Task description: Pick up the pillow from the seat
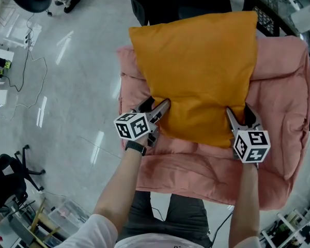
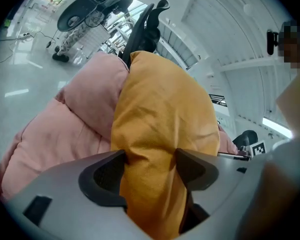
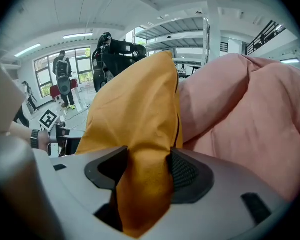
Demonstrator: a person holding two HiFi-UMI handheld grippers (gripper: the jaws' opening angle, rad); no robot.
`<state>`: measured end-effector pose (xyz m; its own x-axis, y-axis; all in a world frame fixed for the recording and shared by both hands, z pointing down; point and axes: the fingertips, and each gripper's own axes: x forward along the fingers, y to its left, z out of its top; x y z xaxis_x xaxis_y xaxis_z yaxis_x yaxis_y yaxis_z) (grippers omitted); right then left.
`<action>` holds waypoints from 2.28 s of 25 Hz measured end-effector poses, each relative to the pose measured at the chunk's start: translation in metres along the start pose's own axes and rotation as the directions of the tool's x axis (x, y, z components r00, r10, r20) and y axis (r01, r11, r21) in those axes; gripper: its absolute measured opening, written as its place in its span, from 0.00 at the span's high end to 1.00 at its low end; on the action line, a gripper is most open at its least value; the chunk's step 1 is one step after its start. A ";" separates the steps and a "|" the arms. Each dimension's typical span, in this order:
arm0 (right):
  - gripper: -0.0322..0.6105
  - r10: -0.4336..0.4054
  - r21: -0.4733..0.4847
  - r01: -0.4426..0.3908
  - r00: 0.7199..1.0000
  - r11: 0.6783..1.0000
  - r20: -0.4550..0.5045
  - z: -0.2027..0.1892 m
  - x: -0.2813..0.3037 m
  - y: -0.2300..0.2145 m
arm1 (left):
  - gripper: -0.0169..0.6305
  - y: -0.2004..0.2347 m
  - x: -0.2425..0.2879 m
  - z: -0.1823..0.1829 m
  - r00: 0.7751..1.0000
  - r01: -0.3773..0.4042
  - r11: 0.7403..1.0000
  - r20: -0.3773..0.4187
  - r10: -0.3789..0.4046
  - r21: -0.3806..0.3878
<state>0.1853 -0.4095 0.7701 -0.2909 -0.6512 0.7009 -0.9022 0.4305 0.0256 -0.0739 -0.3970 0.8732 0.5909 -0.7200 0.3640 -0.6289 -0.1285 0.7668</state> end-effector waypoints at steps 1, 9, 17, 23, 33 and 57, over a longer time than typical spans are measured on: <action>0.53 -0.002 -0.008 0.002 1.000 1.000 0.002 0.000 0.001 0.002 | 0.47 -0.001 0.000 0.000 1.000 0.002 1.000 0.004 -0.002 -0.002; 0.75 -0.022 -0.053 0.022 1.000 0.998 0.013 0.004 -0.008 0.011 | 0.74 -0.020 -0.010 0.005 0.999 -0.046 0.994 -0.003 0.046 0.095; 0.84 -0.024 -0.029 0.025 0.998 0.999 0.054 0.018 -0.033 0.015 | 0.82 -0.060 -0.037 0.031 0.996 -0.091 0.974 0.030 0.086 0.209; 0.85 0.005 0.009 -0.005 0.995 1.000 0.101 0.038 -0.074 0.035 | 0.85 -0.101 -0.080 0.059 0.994 -0.101 0.953 0.065 0.086 0.285; 0.86 0.018 0.031 -0.028 0.961 0.999 0.277 0.158 -0.159 0.002 | 0.86 -0.233 -0.108 0.166 0.976 -0.146 0.901 0.208 0.063 0.409; 0.86 -0.027 -0.050 0.086 0.721 0.995 0.692 0.343 -0.436 0.071 | 0.86 -0.492 -0.334 0.308 0.863 -0.168 0.721 0.454 -0.222 0.672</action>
<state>0.1388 -0.3098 0.2218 -0.4055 -0.9140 0.0115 -0.9068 0.4038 0.1213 -0.1175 -0.3035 0.2121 0.4204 -0.9022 -0.0961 -0.8924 -0.4303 0.1360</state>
